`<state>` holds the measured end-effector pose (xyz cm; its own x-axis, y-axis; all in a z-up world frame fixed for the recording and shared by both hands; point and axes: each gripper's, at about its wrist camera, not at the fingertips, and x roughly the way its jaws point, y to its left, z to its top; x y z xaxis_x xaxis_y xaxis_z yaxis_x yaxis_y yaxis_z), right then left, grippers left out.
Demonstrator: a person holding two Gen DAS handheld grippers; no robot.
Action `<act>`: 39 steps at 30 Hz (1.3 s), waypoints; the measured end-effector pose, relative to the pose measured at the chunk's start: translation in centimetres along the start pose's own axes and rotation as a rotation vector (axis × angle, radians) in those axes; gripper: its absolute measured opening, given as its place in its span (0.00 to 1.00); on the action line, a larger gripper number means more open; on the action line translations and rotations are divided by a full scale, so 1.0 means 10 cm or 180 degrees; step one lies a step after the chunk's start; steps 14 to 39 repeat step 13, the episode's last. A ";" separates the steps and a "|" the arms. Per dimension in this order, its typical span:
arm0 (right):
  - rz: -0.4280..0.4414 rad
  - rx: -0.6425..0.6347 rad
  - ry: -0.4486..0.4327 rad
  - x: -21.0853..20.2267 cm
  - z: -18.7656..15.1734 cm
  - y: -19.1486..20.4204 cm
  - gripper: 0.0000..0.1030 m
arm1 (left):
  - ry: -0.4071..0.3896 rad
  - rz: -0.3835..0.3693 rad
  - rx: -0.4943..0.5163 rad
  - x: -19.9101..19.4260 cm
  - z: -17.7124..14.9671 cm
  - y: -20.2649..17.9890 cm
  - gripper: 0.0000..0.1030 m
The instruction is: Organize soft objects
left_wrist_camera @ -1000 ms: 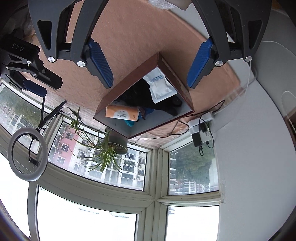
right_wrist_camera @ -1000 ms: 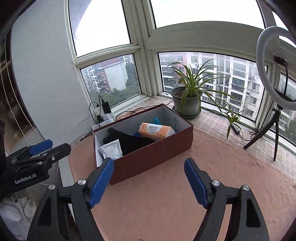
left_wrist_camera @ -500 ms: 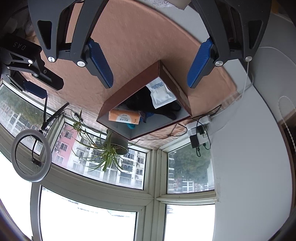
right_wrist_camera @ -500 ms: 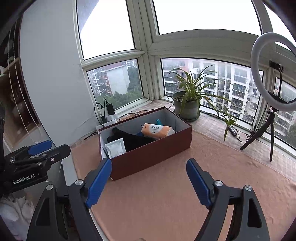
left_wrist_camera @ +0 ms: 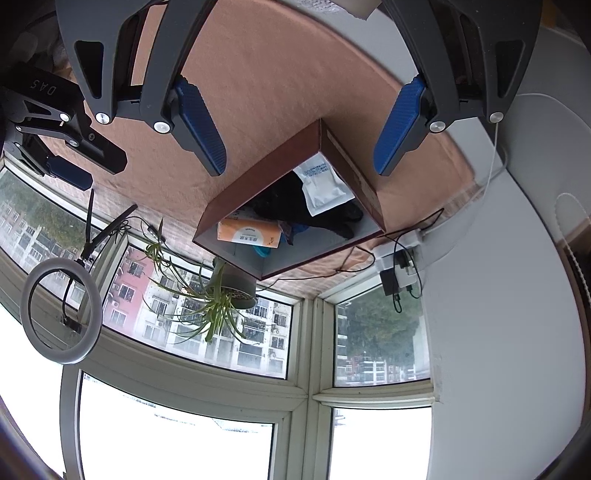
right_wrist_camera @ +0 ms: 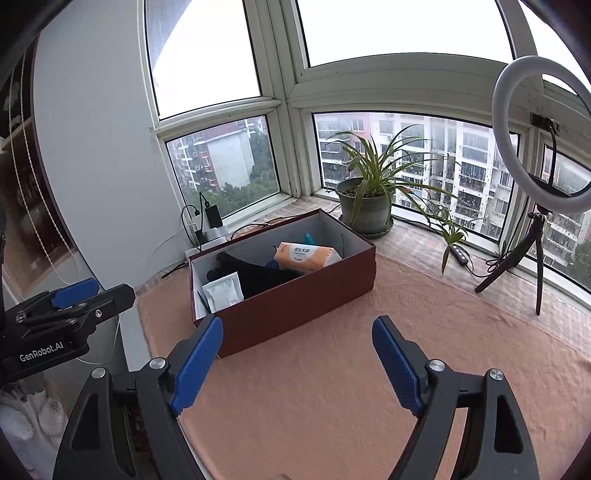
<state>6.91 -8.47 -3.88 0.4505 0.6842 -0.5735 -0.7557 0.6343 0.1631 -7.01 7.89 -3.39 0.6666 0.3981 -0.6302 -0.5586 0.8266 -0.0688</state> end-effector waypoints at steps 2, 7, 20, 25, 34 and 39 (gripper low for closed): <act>-0.0009 -0.0008 0.0012 0.01 0.00 0.00 0.78 | 0.0000 -0.0003 0.0005 0.01 0.00 0.00 0.80; -0.0021 0.0004 0.0035 0.03 -0.02 -0.02 0.78 | -0.0007 0.0011 0.0009 0.02 0.00 0.00 0.80; -0.0027 0.0024 0.0066 0.05 -0.04 -0.03 0.78 | 0.0024 -0.0042 0.0030 0.08 -0.01 0.00 0.80; -0.0027 0.0024 0.0066 0.05 -0.04 -0.03 0.78 | 0.0024 -0.0042 0.0030 0.08 -0.01 0.00 0.80; -0.0027 0.0024 0.0066 0.05 -0.04 -0.03 0.78 | 0.0024 -0.0042 0.0030 0.08 -0.01 0.00 0.80; -0.0027 0.0024 0.0066 0.05 -0.04 -0.03 0.78 | 0.0024 -0.0042 0.0030 0.08 -0.01 0.00 0.80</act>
